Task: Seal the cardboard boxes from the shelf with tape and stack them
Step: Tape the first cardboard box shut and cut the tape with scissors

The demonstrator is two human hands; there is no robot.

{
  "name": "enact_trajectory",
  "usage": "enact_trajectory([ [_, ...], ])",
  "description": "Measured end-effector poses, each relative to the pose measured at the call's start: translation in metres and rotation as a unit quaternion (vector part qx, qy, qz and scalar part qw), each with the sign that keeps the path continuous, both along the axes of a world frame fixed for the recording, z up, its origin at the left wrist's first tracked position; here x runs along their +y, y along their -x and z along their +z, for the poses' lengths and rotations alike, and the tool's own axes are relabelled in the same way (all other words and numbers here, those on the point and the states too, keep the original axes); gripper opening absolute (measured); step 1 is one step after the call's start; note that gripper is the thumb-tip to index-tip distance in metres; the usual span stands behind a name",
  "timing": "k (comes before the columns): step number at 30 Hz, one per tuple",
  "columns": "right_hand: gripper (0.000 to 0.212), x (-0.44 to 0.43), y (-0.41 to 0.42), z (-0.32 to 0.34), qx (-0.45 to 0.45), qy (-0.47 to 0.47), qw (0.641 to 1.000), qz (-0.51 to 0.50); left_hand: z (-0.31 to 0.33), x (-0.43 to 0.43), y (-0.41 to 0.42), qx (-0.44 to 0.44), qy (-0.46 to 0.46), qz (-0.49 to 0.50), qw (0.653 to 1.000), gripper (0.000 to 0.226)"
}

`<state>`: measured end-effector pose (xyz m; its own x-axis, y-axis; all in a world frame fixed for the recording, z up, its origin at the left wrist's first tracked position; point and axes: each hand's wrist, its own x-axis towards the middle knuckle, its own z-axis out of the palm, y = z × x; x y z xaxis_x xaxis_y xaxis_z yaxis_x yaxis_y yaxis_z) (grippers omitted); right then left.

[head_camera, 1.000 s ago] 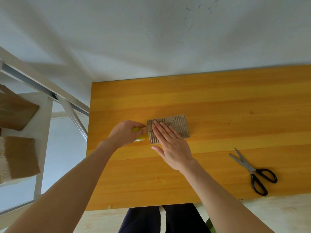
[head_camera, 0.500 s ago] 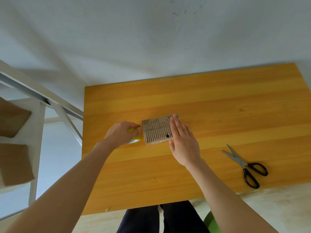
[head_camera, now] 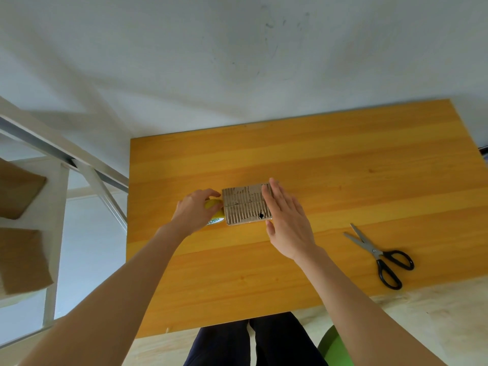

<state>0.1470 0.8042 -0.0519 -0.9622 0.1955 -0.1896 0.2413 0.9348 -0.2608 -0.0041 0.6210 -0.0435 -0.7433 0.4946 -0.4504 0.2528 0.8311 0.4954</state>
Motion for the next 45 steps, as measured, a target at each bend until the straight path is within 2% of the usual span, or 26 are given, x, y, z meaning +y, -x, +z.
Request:
enact_trajectory([
  [3, 0.078, -0.003, 0.002, 0.000, -0.002, -0.004, 1.000, 0.016, 0.006, 0.001, -0.005, 0.022, -0.018, 0.001, 1.000, 0.046],
  [7, 0.076, -0.003, -0.001, 0.005, 0.009, 0.008, 1.000, -0.007, 0.022, 0.009, -0.022, 0.198, -0.049, -0.034, 0.978, 0.041],
  [9, 0.073, 0.001, -0.007, 0.010, 0.023, 0.015, 0.999, -0.022, 0.031, 0.024, -0.034, 0.227, -0.083, -0.097, 0.965, 0.038],
  [12, 0.067, 0.014, -0.023, 0.016, 0.035, 0.019, 0.997, -0.066, 0.038, 0.056, -0.057, 0.215, -0.124, -0.181, 0.952, 0.036],
  [17, 0.060, 0.048, -0.076, 0.018, 0.031, 0.027, 0.981, -0.188, 0.036, 0.108, -0.093, 0.164, -0.152, -0.230, 0.947, 0.039],
  [26, 0.056, 0.101, -0.173, 0.008, -0.002, 0.015, 0.944, -0.330, 0.011, 0.190, -0.164, 0.099, -0.075, -0.403, 0.907, 0.046],
  [30, 0.058, 0.115, -0.208, -0.009, -0.051, 0.020, 0.933, -0.356, -0.004, 0.207, -0.188, 0.066, -0.020, -0.456, 0.887, 0.047],
  [38, 0.052, 0.139, -0.227, -0.038, -0.097, 0.007, 0.945, -0.312, -0.024, 0.218, -0.204, 0.027, 0.038, -0.457, 0.888, 0.049],
  [45, 0.048, 0.151, -0.221, -0.046, -0.118, -0.021, 0.952, -0.283, -0.026, 0.224, -0.207, -0.008, 0.028, -0.400, 0.916, 0.047],
])
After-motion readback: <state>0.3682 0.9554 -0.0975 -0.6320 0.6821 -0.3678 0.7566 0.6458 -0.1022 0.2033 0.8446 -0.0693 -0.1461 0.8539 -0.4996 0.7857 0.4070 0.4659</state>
